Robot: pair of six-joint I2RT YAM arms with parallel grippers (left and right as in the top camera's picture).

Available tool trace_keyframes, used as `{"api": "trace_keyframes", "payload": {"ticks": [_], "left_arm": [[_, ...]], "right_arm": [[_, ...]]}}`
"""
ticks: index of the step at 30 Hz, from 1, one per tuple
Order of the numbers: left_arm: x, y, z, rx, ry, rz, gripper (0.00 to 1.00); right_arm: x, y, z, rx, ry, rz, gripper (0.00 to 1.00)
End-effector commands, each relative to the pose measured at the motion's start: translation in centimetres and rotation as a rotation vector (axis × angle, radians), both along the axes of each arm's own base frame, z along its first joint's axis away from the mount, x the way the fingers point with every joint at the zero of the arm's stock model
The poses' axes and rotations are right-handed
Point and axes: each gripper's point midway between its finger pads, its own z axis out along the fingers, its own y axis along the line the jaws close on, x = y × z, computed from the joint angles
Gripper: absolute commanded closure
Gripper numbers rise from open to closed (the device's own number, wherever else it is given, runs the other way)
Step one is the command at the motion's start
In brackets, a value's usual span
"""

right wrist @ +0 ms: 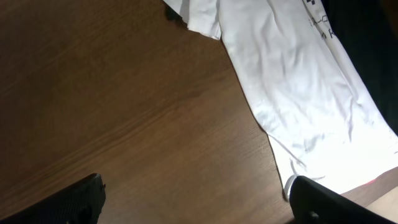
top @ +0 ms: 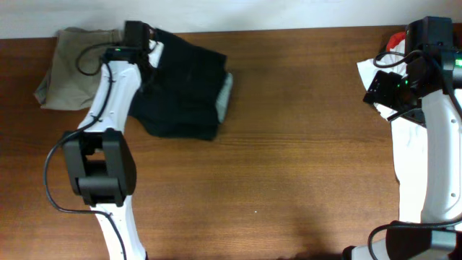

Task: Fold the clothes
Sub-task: 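Carry the folded trousers with the left gripper onto the khaki garment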

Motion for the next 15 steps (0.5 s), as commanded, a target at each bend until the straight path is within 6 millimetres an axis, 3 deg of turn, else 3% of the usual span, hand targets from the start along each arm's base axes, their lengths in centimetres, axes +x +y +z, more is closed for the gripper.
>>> {"api": "trace_keyframes", "payload": {"ticks": [1,3,10,15], "left_arm": [[2.4,5.0,2.7,0.063,-0.114,0.084,0.99],[3.1,6.5,4.2,0.064,-0.155,0.112,0.99],[5.1,7.7,9.2,0.074,-0.288,0.140,0.99],[5.3,8.3,10.6,0.071,-0.319,0.163,0.99]], "right_arm": [[0.2,0.0,0.2,0.002,-0.008,-0.006,0.01],[0.2,0.0,0.2,0.003,-0.009,-0.005,0.01],[0.2,0.0,0.2,0.002,-0.008,-0.006,0.01],[0.2,0.0,0.2,0.002,-0.008,-0.006,0.01]]}}
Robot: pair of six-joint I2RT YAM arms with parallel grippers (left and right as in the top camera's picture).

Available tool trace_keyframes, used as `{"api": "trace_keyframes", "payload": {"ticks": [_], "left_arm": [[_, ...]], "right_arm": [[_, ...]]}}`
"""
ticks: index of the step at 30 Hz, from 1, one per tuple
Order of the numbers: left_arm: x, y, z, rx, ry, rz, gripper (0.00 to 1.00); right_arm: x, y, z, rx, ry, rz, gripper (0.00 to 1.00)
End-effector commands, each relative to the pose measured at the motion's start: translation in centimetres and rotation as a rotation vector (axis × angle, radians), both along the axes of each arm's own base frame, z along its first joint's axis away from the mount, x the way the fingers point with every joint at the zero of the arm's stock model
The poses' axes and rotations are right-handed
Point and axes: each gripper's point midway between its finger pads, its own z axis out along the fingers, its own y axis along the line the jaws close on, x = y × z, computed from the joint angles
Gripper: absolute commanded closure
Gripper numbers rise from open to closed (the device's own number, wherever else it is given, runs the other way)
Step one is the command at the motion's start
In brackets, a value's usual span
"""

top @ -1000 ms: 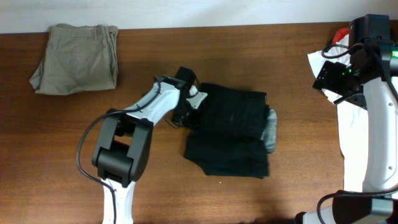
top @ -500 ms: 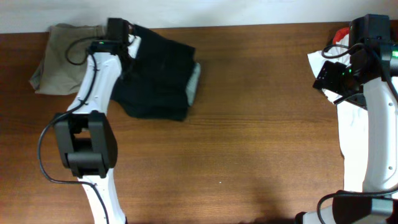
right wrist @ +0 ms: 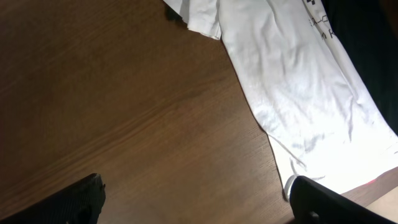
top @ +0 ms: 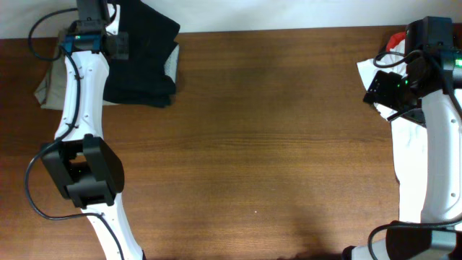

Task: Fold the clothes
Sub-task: 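Carry the folded trousers with the left gripper onto the khaki garment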

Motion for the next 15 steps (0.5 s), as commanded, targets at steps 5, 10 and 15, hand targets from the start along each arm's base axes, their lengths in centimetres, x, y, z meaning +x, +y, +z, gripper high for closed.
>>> {"api": "trace_keyframes", "payload": {"ticks": [5,10,15], "left_arm": [[0.6,2.0,1.9,0.019,-0.053,0.047,0.99],[0.7,6.1,2.8,0.027,-0.102,0.114,0.99],[0.7,8.5,3.4,0.037,-0.135,0.148,0.99]], "right_arm": [[0.2,0.0,0.2,0.002,-0.008,-0.006,0.01],[0.2,0.0,0.2,0.002,-0.008,-0.006,0.01],[0.2,0.0,0.2,0.002,-0.008,-0.006,0.01]]}}
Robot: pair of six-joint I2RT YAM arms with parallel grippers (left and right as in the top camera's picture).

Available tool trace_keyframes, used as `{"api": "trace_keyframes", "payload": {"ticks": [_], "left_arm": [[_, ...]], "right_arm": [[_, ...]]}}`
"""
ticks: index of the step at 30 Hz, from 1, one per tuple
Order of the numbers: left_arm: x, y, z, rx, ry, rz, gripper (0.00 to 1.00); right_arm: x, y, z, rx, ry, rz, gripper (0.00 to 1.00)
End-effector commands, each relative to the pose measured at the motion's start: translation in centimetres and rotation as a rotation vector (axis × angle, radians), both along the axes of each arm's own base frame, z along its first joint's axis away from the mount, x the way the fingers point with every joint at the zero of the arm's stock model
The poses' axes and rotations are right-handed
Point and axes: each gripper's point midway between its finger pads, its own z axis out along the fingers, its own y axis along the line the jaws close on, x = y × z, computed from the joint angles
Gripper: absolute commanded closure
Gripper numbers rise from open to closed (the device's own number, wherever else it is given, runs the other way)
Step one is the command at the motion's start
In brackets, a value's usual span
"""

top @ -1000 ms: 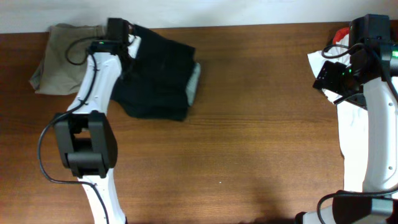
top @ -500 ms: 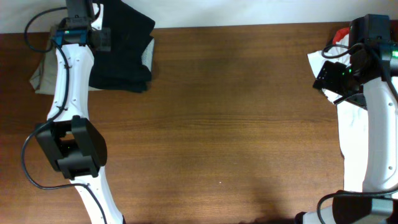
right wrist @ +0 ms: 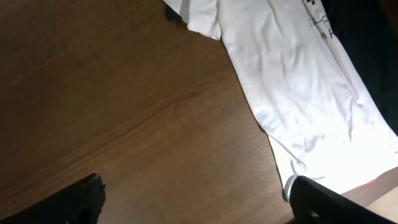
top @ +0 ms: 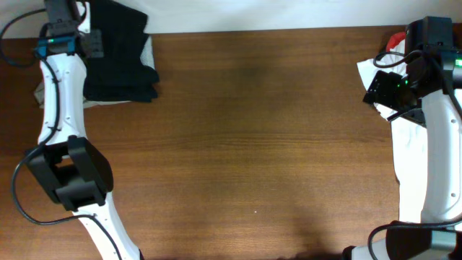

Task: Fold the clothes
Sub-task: 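Carry the folded trousers with the left gripper onto the khaki garment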

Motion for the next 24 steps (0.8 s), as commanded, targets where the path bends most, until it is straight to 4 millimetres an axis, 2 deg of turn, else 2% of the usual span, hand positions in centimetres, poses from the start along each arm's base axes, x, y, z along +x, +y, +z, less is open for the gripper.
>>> {"api": "trace_keyframes", "payload": {"ticks": [1,4,7,11,13,16,19,20,21,22,23,24], "left_arm": [[1.0,2.1,2.4,0.027,-0.088,0.034,0.99],[1.7,3.1,3.6,0.047,-0.148,0.041,0.99],[2.3,3.2,3.9,0.083,-0.161,0.001,0.99],[3.2,4.1,0.9,0.104,-0.123,-0.010,0.99],[3.5,5.7,-1.0,0.110,-0.108,0.015,0.99],[3.7,8.4,-2.2,0.134,-0.118,0.063,0.99],[3.4,11.0,-1.4,0.149,-0.159,0.103,0.99],[3.2,11.8,-1.2,0.153,-0.169,0.116,0.94],[3.1,12.2,-1.2,0.148,-0.170,0.117,0.71],[2.9,12.7,-1.4,0.147,-0.168,0.124,0.28],[2.7,13.0,-1.5,0.147,-0.165,0.130,0.01],[2.6,13.2,-1.5,0.146,-0.164,0.133,0.01]], "right_arm": [[0.2,0.0,0.2,0.002,-0.009,-0.006,0.01],[0.2,0.0,0.2,0.002,-0.009,-0.006,0.01],[0.2,0.0,0.2,0.002,-0.009,-0.006,0.01],[0.2,0.0,0.2,0.002,-0.009,-0.006,0.01],[0.2,0.0,0.2,0.002,-0.008,-0.006,0.01],[0.2,0.0,0.2,0.002,-0.009,-0.006,0.01],[0.2,0.0,0.2,0.002,-0.009,-0.006,0.01],[0.2,0.0,0.2,0.002,-0.009,-0.006,0.01],[0.2,0.0,0.2,0.002,-0.009,-0.006,0.01],[0.2,0.0,0.2,0.002,-0.009,-0.006,0.01],[0.2,0.0,0.2,0.003,-0.009,-0.006,0.01],[0.2,0.0,0.2,0.002,-0.009,-0.006,0.01]]}}
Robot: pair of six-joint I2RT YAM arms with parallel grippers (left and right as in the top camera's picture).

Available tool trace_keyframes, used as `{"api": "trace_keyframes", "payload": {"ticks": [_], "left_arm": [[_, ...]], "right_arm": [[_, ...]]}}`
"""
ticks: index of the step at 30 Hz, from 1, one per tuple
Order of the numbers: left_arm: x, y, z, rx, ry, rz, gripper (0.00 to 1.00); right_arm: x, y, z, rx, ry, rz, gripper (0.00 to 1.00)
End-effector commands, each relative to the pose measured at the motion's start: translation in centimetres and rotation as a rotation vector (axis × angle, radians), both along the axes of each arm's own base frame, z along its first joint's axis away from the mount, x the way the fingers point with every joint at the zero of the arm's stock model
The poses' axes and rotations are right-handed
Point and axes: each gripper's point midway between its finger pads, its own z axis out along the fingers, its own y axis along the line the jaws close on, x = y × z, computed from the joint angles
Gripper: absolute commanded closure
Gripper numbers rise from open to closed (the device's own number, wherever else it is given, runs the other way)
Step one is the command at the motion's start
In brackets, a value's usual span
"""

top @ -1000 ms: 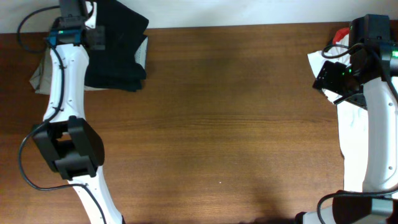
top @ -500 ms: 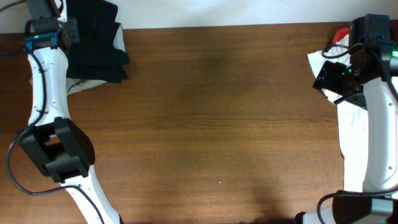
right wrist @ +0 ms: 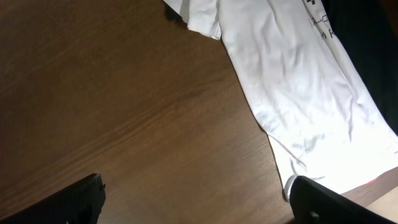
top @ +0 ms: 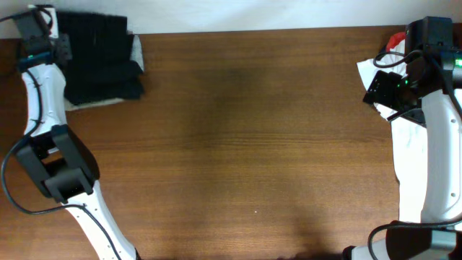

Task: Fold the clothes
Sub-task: 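Carry the folded trousers with the left gripper onto the khaki garment, then lower the trousers onto the khaki stack and open the left gripper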

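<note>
A folded black garment (top: 97, 58) with a pale inner edge lies at the table's far left corner. My left gripper (top: 45, 32) is at its left edge, fingers hidden under the wrist, and seems shut on the cloth. A thin light strip of another garment (top: 94, 104) shows under the black one. A white shirt (right wrist: 298, 93) lies crumpled at the right edge of the table (top: 253, 144), partly under the right arm. My right gripper (right wrist: 199, 205) hangs open above bare wood just left of the shirt (top: 413, 137), with nothing between its fingers (right wrist: 87, 198).
Something red (top: 395, 40) shows beside the white shirt at the far right corner. The shirt carries small dark print (right wrist: 320, 25) near its top. The right arm's white links run down the table's right side.
My left gripper and the black garment have moved further left, into the far left corner. The khaki garment is now almost wholly covered. The right arm and white shirt have not moved.
The black garment first lay right of a khaki garment, with my left gripper at its far edge. At each later moment gripper and garment were further left, over the khaki one, and now they sit in the corner. My right gripper stayed open beside the white shirt.
</note>
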Motion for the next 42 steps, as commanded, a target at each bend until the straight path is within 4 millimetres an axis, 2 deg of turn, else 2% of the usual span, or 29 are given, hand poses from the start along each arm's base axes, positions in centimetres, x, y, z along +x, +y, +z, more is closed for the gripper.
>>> {"api": "trace_keyframes", "payload": {"ticks": [1,4,6,7,8,9,12,14,16,18,23,24,25,29,31,32,33,36,42], "left_arm": [[-0.4,1.7,1.7,0.020,-0.027,0.030,0.01],[-0.5,1.4,1.4,-0.009,-0.030,0.039,0.01],[-0.3,-0.4,0.3,-0.073,-0.002,-0.028,0.02],[-0.4,-1.6,-0.5,-0.116,0.024,-0.071,0.11],[-0.8,-2.4,-1.4,-0.150,0.058,-0.094,0.37],[-1.4,-2.7,-2.2,-0.176,0.093,-0.095,0.56],[-2.2,-3.0,-4.2,-0.215,0.152,-0.079,0.86],[-2.6,-3.2,-6.7,-0.238,0.206,-0.075,0.92],[-3.4,-3.4,-10.3,-0.271,0.286,-0.067,0.94],[-4.2,-3.7,-13.1,-0.299,0.352,-0.060,0.94],[-4.5,-3.8,-12.7,-0.309,0.355,-0.050,0.94],[-4.6,-3.8,-12.2,-0.314,0.354,-0.045,0.94],[-4.6,-3.9,-11.1,-0.323,0.338,-0.031,0.98],[-4.0,-4.0,-2.9,-0.342,0.170,0.006,0.99],[-3.8,-5.7,0.0,-0.384,0.119,-0.067,0.96],[-3.8,-6.7,0.4,-0.419,0.114,-0.106,0.92],[-4.0,-8.2,0.1,-0.476,0.127,-0.156,0.89],[-5.1,-11.2,-2.5,-0.575,0.214,-0.211,0.89],[-6.1,-17.3,-8.4,-0.613,0.354,-0.284,0.82]], "right_arm": [[0.1,0.0,0.2,0.002,-0.009,-0.006,0.01],[0.1,0.0,0.2,0.002,-0.009,-0.006,0.01],[0.1,0.0,0.2,0.002,-0.009,-0.006,0.01],[0.1,0.0,0.2,0.002,-0.009,-0.006,0.02],[0.1,0.0,0.2,0.002,-0.008,-0.006,0.01],[0.1,0.0,0.2,0.002,-0.009,-0.006,0.01],[0.1,0.0,0.2,0.002,-0.009,-0.006,0.01],[0.1,0.0,0.2,0.002,-0.008,-0.006,0.01],[0.1,0.0,0.2,0.002,-0.009,-0.006,0.01],[0.2,0.0,0.2,0.002,-0.009,-0.006,0.01],[0.1,0.0,0.2,0.002,-0.009,-0.006,0.01],[0.2,0.0,0.2,0.002,-0.009,-0.006,0.01],[0.1,0.0,0.2,0.002,-0.009,-0.006,0.01],[0.1,0.0,0.2,0.002,-0.009,-0.006,0.01],[0.1,0.0,0.2,0.002,-0.009,-0.006,0.01],[0.1,0.0,0.2,0.002,-0.009,-0.006,0.01],[0.1,0.0,0.2,0.002,-0.009,-0.006,0.01],[0.1,0.0,0.2,0.002,-0.009,-0.006,0.01],[0.1,0.0,0.2,0.002,-0.009,-0.006,0.01]]}}
